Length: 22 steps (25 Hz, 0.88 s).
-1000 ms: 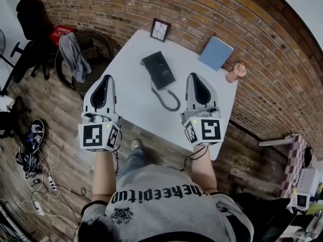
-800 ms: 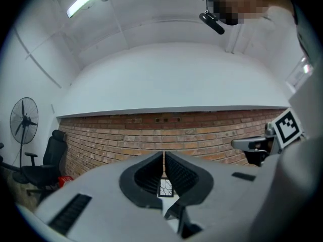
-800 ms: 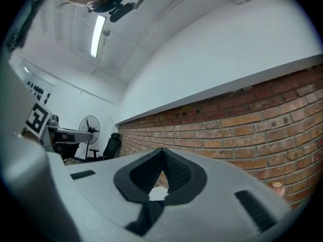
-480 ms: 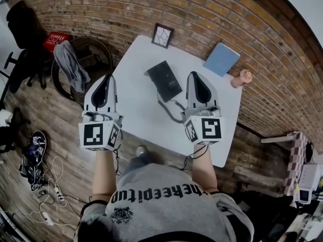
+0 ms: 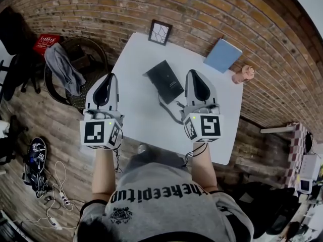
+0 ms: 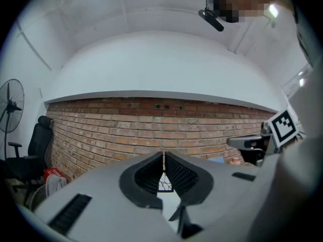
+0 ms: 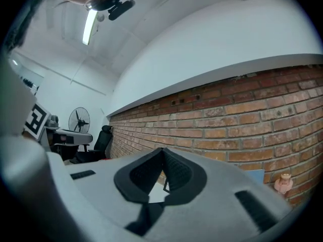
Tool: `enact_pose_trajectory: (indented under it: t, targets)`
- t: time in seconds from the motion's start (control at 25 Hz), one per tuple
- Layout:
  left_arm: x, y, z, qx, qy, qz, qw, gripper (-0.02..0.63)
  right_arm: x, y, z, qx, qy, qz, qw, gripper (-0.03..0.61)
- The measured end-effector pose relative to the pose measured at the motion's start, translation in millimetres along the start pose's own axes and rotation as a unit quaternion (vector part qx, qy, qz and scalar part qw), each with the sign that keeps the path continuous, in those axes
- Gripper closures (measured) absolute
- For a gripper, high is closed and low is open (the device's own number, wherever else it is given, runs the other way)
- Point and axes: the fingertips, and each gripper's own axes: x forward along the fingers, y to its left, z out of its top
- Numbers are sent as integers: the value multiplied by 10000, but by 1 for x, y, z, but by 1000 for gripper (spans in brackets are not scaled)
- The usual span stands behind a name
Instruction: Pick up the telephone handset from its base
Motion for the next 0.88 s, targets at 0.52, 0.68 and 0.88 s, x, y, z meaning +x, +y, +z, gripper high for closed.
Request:
enact_pose_trajectory:
  t: [0.52,0.68,0.88]
  targets:
    - [29,-28,-97,-680,1101,-666,9894,598,16,-10,-53,203,592,-37,9980,575]
    - [35,-51,-136,-1075,1595,-932,9769,597,22,-14,-61,212,679,27,9975,575]
    - [42,-82,-182,-1619,2192,-1221,9544,517,27,-20,-69,213,798,141,9965,575]
